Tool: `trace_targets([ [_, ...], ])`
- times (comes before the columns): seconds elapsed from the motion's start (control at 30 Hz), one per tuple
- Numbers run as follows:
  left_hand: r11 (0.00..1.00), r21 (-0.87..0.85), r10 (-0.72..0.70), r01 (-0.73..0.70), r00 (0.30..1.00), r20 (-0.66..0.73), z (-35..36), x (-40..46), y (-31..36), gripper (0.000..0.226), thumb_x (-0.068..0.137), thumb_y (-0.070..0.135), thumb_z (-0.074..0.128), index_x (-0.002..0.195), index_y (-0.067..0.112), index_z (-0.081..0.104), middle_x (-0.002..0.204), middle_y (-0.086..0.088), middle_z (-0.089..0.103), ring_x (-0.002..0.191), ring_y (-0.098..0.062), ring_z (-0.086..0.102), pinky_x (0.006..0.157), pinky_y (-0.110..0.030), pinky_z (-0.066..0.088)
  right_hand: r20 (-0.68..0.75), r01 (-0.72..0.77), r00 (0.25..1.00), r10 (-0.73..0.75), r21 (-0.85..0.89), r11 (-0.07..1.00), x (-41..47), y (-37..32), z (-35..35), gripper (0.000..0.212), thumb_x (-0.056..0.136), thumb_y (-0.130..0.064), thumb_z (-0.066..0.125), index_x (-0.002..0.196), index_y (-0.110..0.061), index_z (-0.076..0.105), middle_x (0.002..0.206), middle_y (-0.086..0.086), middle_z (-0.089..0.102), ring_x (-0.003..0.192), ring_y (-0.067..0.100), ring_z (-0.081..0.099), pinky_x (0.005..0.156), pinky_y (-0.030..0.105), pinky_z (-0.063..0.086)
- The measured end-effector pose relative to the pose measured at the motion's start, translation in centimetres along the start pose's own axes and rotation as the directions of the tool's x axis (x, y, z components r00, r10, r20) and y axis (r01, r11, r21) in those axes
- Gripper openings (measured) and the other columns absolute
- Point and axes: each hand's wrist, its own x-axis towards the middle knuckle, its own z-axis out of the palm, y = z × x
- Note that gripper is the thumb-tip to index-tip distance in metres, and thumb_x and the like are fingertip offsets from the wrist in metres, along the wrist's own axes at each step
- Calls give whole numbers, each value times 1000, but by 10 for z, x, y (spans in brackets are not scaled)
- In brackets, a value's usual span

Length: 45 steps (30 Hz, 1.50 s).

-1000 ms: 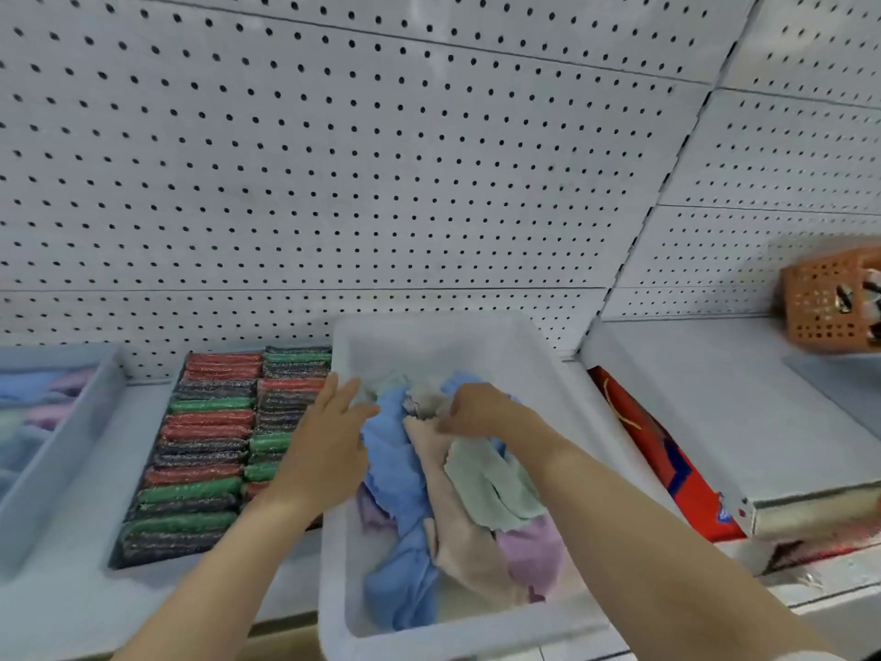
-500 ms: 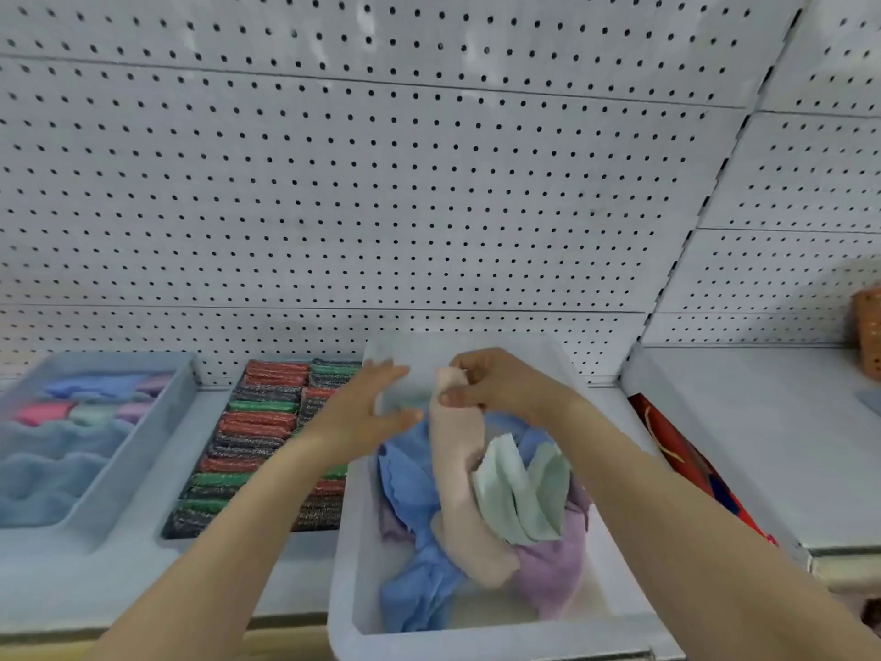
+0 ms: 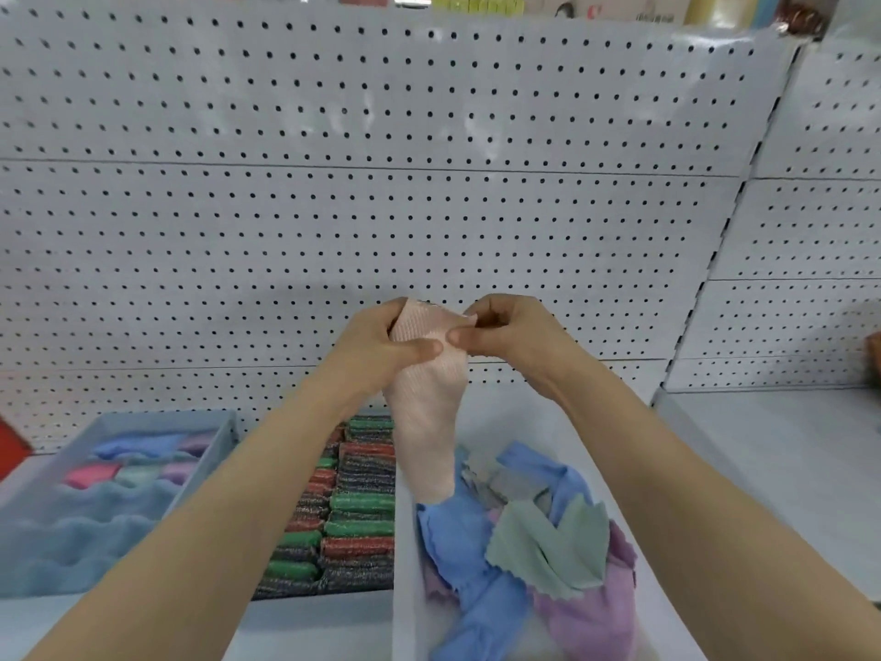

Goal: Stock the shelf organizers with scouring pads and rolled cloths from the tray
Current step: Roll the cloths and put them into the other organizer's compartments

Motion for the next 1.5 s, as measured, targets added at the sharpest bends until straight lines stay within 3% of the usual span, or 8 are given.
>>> trace_targets([
  [0.23, 997, -80, -27, 21, 997, -75, -24, -4, -1, 18, 82, 12, 78, 95, 16, 67, 96, -8, 72, 92, -21, 67, 86, -40, 53, -49, 71, 996, -70, 10, 997, 4, -22, 20, 19, 77, -5, 81, 90, -10, 67, 82, 9, 69, 71, 13, 64, 74, 28, 57],
  [0.37, 990, -137, -27, 22, 999, -36, -36, -8, 1, 49, 74, 29, 76, 112, 1, 63, 113, -21, 67, 105, -33, 66, 92, -48, 51, -16, 136, 991, -136, 34, 990, 3, -32, 25, 15, 80, -2, 75, 80, -14, 66, 80, 2, 65, 78, 14, 58, 82, 29, 50],
  [0.63, 989, -145, -19, 3, 994, -106, -59, -6, 6, 29, 85, 18, 75, 112, 17, 66, 96, -11, 67, 84, -20, 65, 78, -37, 54, -81, 144, 988, -133, 155, 977, -1, -43, 31, 16, 87, 0, 68, 83, -15, 64, 82, 5, 67, 80, 19, 61, 88, 43, 55],
  [0.77, 984, -178, -16, -10, 989, -145, -68, -7, 10, 25, 80, 19, 79, 103, 15, 72, 97, -7, 67, 90, -20, 64, 85, -35, 57, -119, 187, 979, -168, 174, 967, -4, -45, 30, 16, 87, 1, 66, 88, -15, 67, 82, 2, 70, 78, 16, 63, 76, 33, 54],
  [0.93, 980, -141, 151, -141, 987, 62, -62, -11, 26, 50, 76, 27, 81, 122, 38, 62, 125, 1, 61, 109, -16, 64, 93, -34, 54, -49, 237, 971, -232, 155, 959, -10, -55, 33, 16, 88, -4, 69, 104, -8, 68, 82, 1, 72, 74, 11, 66, 64, 20, 50],
  [1.2, 970, -50, 238, -240, 971, -39, -54, -14, 37, 12, 80, 20, 79, 78, 20, 67, 107, 2, 74, 89, -19, 61, 79, -31, 51, -133, 256, 961, -243, 96, 962, -13, -59, 30, 11, 82, -6, 77, 90, -10, 71, 85, 8, 77, 81, 15, 71, 79, 27, 53],
  [1.4, 955, -34, 295, -294, 955, 27, -51, -17, 35, 31, 82, 26, 78, 68, 10, 56, 108, 0, 73, 94, -30, 67, 82, -45, 53, -179, 243, 957, -229, 60, 968, -13, -57, 31, 8, 82, -7, 77, 86, -12, 73, 85, 8, 77, 80, 13, 71, 76, 26, 53],
  [1.5, 968, 17, 247, -250, 963, 106, -53, -17, 33, 41, 90, 25, 71, 61, 9, 46, 73, 9, 64, 61, -18, 57, 62, -25, 49, -236, 232, 948, -214, 50, 971, -10, -55, 29, 7, 82, -10, 77, 86, -15, 73, 86, 9, 77, 84, 16, 70, 85, 39, 56],
])
